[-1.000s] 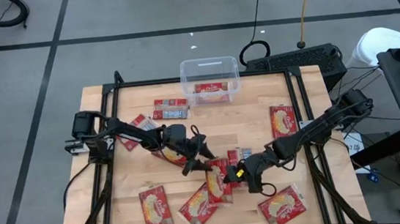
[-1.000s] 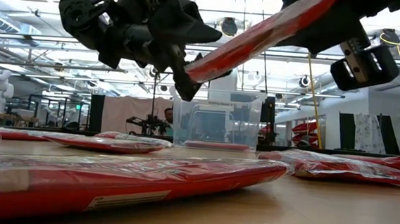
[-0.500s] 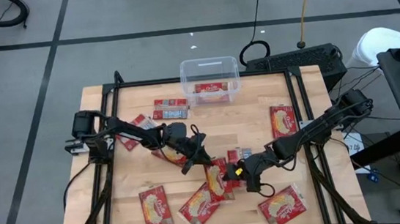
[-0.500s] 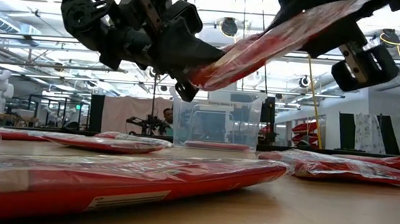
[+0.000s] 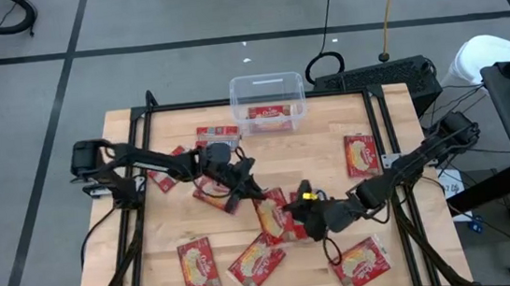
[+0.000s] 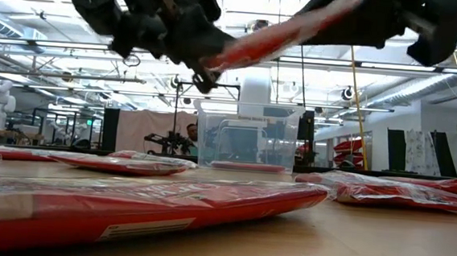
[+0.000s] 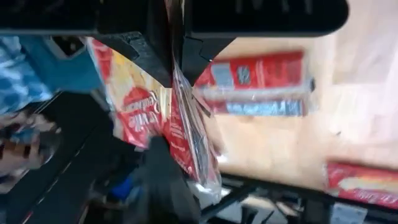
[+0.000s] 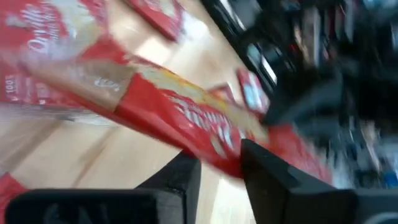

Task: Sort popcorn bags into baskets
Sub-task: Put the popcorn bags into the transparent bin

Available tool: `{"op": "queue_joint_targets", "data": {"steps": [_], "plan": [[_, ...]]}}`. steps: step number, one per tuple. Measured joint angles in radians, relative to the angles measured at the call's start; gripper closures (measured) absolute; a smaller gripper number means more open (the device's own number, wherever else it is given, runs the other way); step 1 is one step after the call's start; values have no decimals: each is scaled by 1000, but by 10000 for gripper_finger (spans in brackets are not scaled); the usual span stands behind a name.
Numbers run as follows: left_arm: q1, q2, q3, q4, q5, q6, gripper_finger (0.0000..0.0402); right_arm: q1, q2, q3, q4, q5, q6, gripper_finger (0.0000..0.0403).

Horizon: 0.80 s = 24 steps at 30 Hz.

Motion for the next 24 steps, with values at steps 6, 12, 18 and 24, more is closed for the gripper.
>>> {"op": "queue_joint_targets", "data": {"steps": [6, 12, 18, 24], "plan": [[-43, -119, -3, -198, -136, 69, 386, 67, -35, -1, -125, 177, 286, 248], [-132, -168, -3, -244, -529, 49, 386, 51, -47, -1, -215, 299, 686, 211], [-238, -148, -3, -146, -879, 27, 386, -42, -65, -1, -223, 277, 970, 196], [-332, -128, -2, -31, -1031, 93, 386, -144, -116, -2, -200, 56, 1014, 183]]}}
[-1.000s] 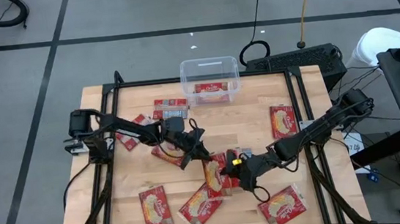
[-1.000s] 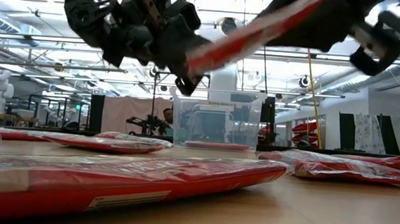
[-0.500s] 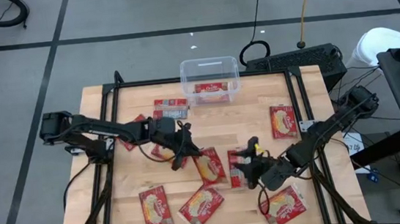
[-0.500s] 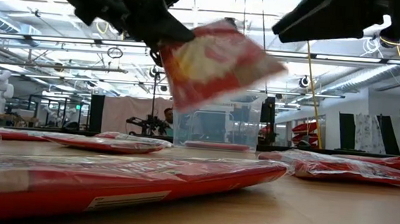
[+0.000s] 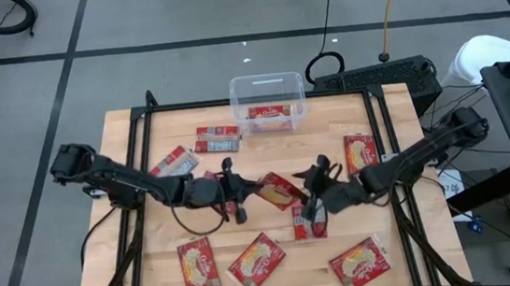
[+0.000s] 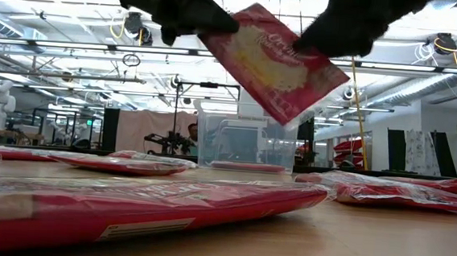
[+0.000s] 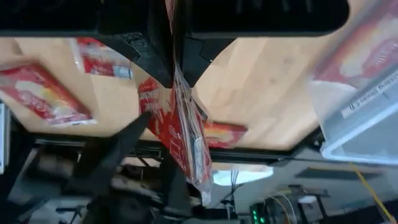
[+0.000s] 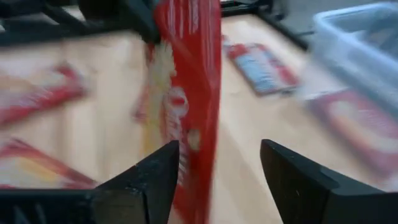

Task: Sort popcorn bags into baskets
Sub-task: Put the popcorn bags into the transparent bin

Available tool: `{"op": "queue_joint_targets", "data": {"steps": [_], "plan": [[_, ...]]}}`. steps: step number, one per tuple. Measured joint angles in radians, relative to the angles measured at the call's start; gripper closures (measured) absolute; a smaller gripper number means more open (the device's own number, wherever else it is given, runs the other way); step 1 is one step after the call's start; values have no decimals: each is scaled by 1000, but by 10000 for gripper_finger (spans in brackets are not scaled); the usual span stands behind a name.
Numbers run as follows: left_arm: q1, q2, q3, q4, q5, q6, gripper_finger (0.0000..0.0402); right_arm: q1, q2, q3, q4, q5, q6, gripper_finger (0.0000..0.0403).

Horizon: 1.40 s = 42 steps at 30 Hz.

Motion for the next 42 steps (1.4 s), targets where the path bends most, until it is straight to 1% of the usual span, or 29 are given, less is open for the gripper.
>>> {"op": "queue_joint_targets", "data": {"steps": [3, 5, 9, 14, 16, 18, 21, 23, 25, 27, 31, 34, 36, 39, 42], "plan": [[-18, 29, 2, 75, -22, 15, 386, -53, -23, 0, 14, -145, 8, 182], [-31, 47, -1, 79, -37, 24, 386, -88, -33, 0, 19, -214, 3, 185], [-46, 101, 0, 149, -77, 38, 386, -148, -40, 0, 6, -363, -1, 209], [-56, 130, 0, 201, -104, 45, 386, -221, -41, 0, 5, -533, -25, 273], [-57, 130, 0, 210, -108, 45, 386, -245, -43, 0, 6, -584, -49, 305], [-53, 130, 0, 211, -107, 42, 377, -262, -43, 0, 7, -626, -84, 336], [-51, 127, 0, 215, -107, 29, 350, -278, -43, 0, 0, -637, -139, 380], [-52, 124, 0, 215, -105, -3, 330, -291, -49, 0, -5, -650, -163, 394], [-53, 124, 0, 195, -105, -34, 305, -305, -59, 2, -22, -653, -168, 392], [-63, 121, 1, 165, -110, -52, 276, -321, -63, 25, -80, -652, -168, 386], [-93, 87, 1, 99, -173, -124, 214, -334, -65, 108, -246, -648, -197, 389], [-114, 52, 0, 8, -209, -206, 179, -338, -60, 179, -353, -642, -230, 395], [-128, 21, 0, -40, -214, -266, 164, -342, -60, 236, -422, -631, -251, 395], [-148, -14, 1, -114, -215, -342, 156, -347, -62, 317, -507, -584, -303, 393], [-162, -33, 0, -152, -219, -358, 156, -377, -58, 393, -555, -535, -375, 391]]}}
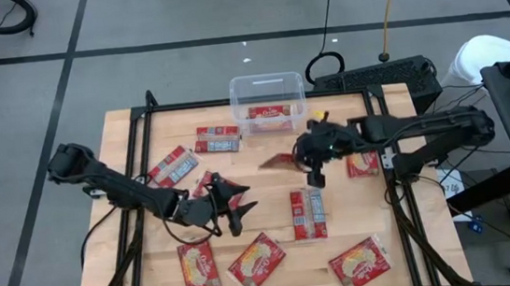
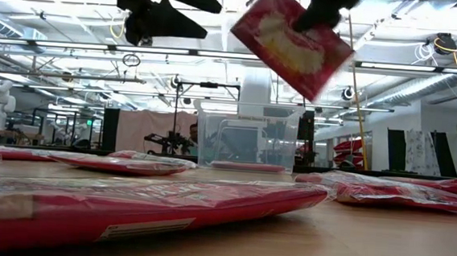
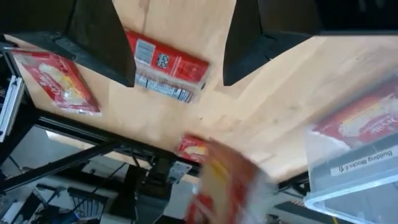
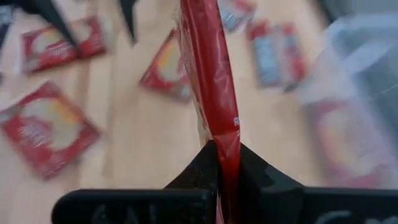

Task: Sort popcorn bags into baskets
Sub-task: Put the popcorn bags into the transparent bin

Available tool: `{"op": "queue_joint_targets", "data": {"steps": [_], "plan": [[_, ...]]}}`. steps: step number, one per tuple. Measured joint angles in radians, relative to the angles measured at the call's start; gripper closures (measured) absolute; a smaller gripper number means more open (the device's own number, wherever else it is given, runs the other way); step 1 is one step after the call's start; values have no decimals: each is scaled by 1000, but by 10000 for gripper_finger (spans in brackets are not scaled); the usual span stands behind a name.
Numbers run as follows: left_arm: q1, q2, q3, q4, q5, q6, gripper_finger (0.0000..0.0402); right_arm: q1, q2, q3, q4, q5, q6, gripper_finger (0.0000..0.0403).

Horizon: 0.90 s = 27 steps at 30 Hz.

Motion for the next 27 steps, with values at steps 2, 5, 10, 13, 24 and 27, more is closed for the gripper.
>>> {"op": "queue_joint_targets", "data": {"steps": [2, 5, 10, 13, 24, 27], "plan": [[-4, -6, 0, -16, -4, 1, 161, -38, 7, 53, 6, 4, -49, 391], [2, -12, 0, -35, -4, 5, 175, -112, 41, 128, -44, -10, -130, 391], [37, -13, 0, -36, -7, 15, 205, -252, 170, 269, -126, -74, -248, 390], [54, -13, 0, -49, -7, 14, 222, -324, 284, 402, -193, -125, -322, 390], [56, -13, 0, -73, 38, 5, 259, -495, 721, 1066, -566, -144, -473, 390], [48, -13, 0, -73, 47, 5, 264, -531, 783, 1106, -623, -163, -476, 390]]}}
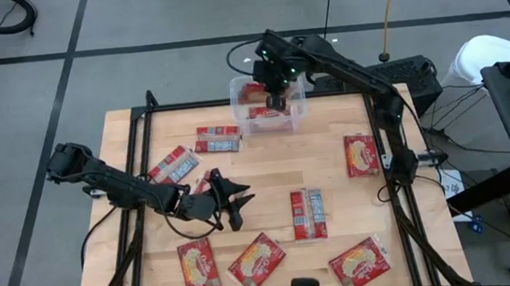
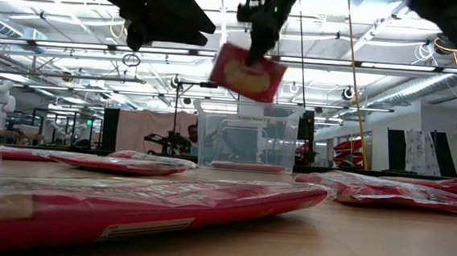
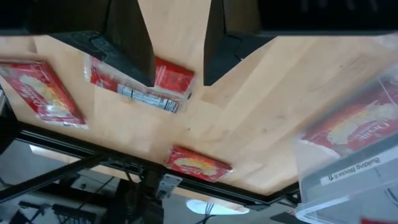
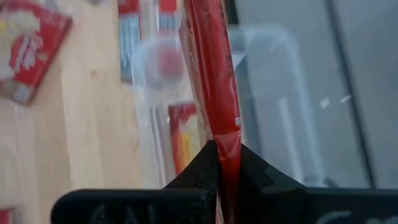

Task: Sort popcorn bags into baskets
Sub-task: Put the popcorn bags into the transparent bin

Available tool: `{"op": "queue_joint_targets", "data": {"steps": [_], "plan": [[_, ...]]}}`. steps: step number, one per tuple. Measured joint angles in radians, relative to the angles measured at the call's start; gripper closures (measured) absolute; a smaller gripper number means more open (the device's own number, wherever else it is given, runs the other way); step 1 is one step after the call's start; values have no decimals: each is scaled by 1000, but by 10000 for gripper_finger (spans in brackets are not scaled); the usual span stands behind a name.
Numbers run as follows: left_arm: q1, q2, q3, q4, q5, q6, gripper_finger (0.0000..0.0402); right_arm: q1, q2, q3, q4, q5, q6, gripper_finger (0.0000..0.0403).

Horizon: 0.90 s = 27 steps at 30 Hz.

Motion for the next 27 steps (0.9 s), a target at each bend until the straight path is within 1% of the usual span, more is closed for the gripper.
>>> {"op": "queue_joint_targets", "data": {"steps": [2, 6, 11, 14, 19, 27], "plan": [[-7, 0, 0, 0, 1, 7, 265, -22, 19, -21, -10, -29, -8, 390], [-13, 0, 0, -14, 2, 13, 260, -42, 72, -35, -15, -31, -12, 390], [-12, 0, 0, -21, 2, 25, 252, -46, 125, -48, -20, -53, -40, 388], [-12, 0, 0, -21, 2, 26, 254, -46, 151, -53, -23, -56, -50, 379], [-12, 0, 0, -21, 2, 26, 252, -46, 166, -54, -18, -55, -67, 350], [-15, 0, 0, -21, 2, 2, 252, -43, 163, -54, -10, -52, -61, 285]]}}
